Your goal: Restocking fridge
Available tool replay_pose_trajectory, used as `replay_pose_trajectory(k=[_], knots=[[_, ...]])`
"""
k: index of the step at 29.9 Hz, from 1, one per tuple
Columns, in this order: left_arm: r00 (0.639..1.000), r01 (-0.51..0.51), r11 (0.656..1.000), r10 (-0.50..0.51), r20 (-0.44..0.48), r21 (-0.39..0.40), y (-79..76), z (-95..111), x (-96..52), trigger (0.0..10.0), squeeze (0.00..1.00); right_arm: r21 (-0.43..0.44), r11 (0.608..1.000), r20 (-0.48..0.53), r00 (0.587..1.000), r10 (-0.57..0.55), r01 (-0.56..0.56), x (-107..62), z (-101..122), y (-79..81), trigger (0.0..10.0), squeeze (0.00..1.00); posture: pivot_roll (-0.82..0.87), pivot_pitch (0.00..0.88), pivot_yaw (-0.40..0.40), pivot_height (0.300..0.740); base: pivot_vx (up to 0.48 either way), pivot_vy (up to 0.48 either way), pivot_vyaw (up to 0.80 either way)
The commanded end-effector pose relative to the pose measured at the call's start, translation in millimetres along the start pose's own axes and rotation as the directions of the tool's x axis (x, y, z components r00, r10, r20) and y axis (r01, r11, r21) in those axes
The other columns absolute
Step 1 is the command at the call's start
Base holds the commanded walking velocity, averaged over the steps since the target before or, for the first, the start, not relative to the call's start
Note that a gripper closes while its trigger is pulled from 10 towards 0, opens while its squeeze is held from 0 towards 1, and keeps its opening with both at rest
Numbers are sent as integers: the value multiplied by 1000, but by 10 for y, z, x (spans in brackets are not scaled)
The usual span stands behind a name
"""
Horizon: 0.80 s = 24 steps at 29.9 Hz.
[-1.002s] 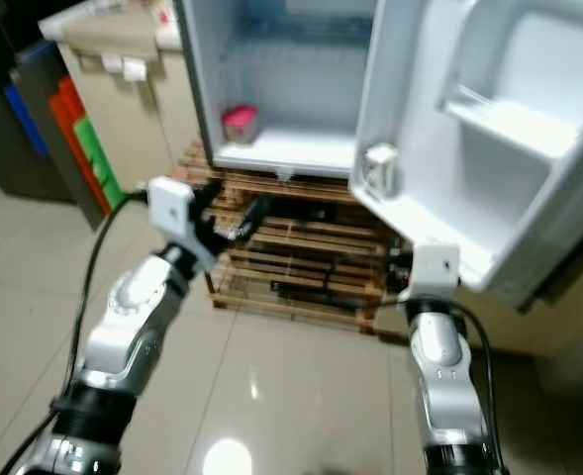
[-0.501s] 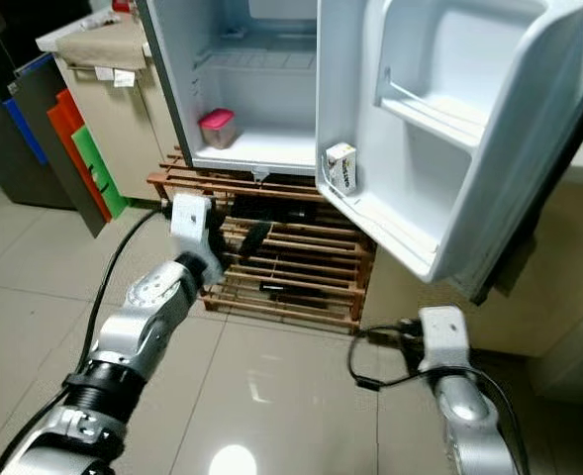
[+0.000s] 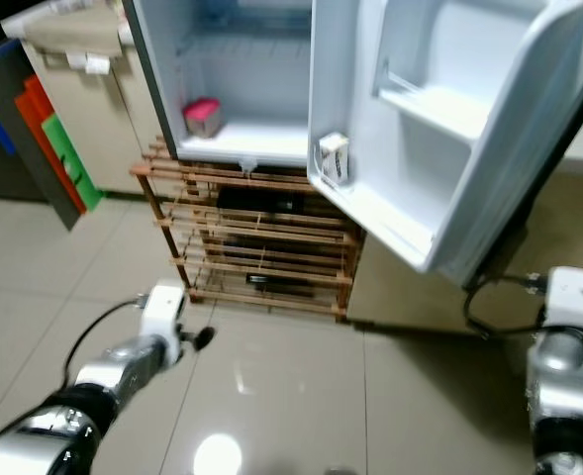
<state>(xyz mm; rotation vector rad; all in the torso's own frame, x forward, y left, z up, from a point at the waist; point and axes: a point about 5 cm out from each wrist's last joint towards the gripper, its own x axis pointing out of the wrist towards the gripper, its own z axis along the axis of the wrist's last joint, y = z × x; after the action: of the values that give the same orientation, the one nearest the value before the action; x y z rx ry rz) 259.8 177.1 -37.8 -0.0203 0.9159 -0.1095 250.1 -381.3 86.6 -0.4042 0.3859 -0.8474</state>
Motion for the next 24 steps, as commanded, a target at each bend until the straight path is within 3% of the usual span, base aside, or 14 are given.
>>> replay_pose_trajectory(k=[1,6,10,12,17,21,22,24], knots=[[999,-26,1000,26,-32,15,61,-113,-9,10000,0,78,997,72,997,-31,25,46,213,-40,10000,0,-174,0,55,740,0,0,0],[996,-39,996,46,-82,82,113,-301,-24,10000,0,192,971,232,968,92,-139,17,599,106,10000,0,-179,0,66,740,0,0,0],[996,-39,993,48,-80,113,121,-310,-25,10000,0,250,948,392,916,89,-199,-100,945,132,10000,0,-195,0,79,740,0,0,0],[995,-38,994,47,-84,102,121,-327,-26,10000,0,259,943,399,912,92,-208,-122,960,152,10000,0,-202,0,82,740,0,0,0],[997,-14,992,23,-70,123,28,-306,-4,10000,0,299,889,422,884,203,-348,-350,936,411,10000,0,-212,0,81,740,0,0,0],[997,65,974,-54,-56,215,-147,-203,30,10000,0,276,822,451,822,347,-499,-629,939,673,10000,0,-211,0,102,740,0,0,0],[994,94,963,-79,-72,252,-230,-195,42,10000,0,261,762,468,768,437,-592,-831,937,840,10000,0,-209,0,122,740,0,0,0],[994,100,960,-82,-78,261,-248,-206,44,10000,0,265,741,471,753,460,-618,-895,923,889,10000,0,-219,0,141,740,0,0,0]])
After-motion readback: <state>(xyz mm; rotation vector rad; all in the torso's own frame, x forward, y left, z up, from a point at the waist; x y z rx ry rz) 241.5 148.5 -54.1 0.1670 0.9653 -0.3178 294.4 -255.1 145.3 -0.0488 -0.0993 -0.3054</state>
